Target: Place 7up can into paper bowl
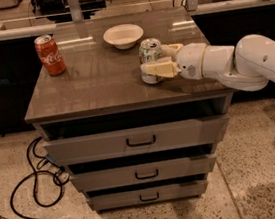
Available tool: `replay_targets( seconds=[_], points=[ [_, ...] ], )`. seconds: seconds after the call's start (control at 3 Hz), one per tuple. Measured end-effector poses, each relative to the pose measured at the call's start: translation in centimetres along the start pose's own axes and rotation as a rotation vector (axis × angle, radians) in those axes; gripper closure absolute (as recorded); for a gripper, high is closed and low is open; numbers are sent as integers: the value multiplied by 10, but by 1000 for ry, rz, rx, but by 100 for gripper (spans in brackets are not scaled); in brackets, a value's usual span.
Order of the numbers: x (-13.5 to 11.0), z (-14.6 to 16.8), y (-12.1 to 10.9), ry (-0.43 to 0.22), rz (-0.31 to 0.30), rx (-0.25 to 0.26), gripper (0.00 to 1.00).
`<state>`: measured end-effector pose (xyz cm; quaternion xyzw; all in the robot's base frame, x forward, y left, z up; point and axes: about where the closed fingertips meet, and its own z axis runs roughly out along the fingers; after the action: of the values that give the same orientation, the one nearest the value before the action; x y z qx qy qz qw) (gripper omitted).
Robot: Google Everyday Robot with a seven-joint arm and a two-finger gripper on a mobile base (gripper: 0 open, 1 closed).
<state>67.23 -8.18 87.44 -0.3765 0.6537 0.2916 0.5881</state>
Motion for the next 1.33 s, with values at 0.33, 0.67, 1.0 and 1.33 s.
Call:
replay_targets(
  seconds=[0.33,0.67,1.0,1.33],
  points=[
    [-1,3,2,-1,0,-6,70],
    [-1,5,4,-2,-1,-10,95],
    [-2,7,5,-2,-1,-13,100],
    [-9,10,-1,-10,-6,-20,100]
  ],
)
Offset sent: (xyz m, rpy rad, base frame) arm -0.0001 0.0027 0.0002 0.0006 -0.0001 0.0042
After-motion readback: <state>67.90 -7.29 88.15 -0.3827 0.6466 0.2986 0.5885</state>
